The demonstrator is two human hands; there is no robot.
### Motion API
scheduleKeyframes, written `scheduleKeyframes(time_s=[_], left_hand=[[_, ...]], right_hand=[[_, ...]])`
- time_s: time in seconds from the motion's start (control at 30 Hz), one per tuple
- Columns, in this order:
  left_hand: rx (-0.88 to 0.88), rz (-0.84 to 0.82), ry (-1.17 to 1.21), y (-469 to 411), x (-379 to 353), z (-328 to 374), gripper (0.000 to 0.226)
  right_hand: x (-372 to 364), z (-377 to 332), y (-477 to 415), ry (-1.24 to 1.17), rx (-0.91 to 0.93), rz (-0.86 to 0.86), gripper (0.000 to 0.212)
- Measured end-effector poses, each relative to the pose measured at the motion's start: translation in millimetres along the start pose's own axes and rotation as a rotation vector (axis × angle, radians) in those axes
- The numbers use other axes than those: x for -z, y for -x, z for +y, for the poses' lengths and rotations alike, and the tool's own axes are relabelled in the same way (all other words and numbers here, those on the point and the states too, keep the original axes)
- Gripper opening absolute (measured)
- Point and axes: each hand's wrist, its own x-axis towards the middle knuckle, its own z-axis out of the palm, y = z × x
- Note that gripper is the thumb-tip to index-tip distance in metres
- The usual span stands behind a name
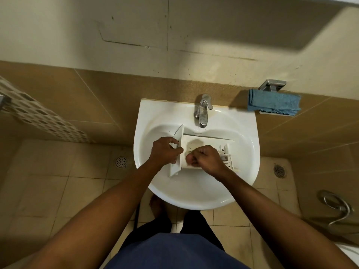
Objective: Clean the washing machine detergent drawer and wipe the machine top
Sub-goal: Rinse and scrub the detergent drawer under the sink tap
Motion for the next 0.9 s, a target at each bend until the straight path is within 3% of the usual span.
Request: scheduleKeyframes(time_s=[0.1,0.2,0.37,0.9], left_hand=[[-0.002,0.005,-0.004,0.1,-0.6,-0.6,0.033],[0.002,0.005,-0.004,-0.2,-0.3,-1.4,0.033],[0.005,0.005,-0.005,0.6,0.4,0.8,0.033],[0.019,0.001,-0.011,-0.3,-0.5,2.3,0.035]], right_hand=[[0.4,13.3,-4.7,0.014,0.08,0.121,0.021],[0.9,25.4,-2.9,0.008,0.118,0.128,0.012],[-0.7,22.4,-10.6,0.229,0.18,0.017,0.026],[13.7,-2.4,-35.4,0.333,0.066,-0.203,0.029]])
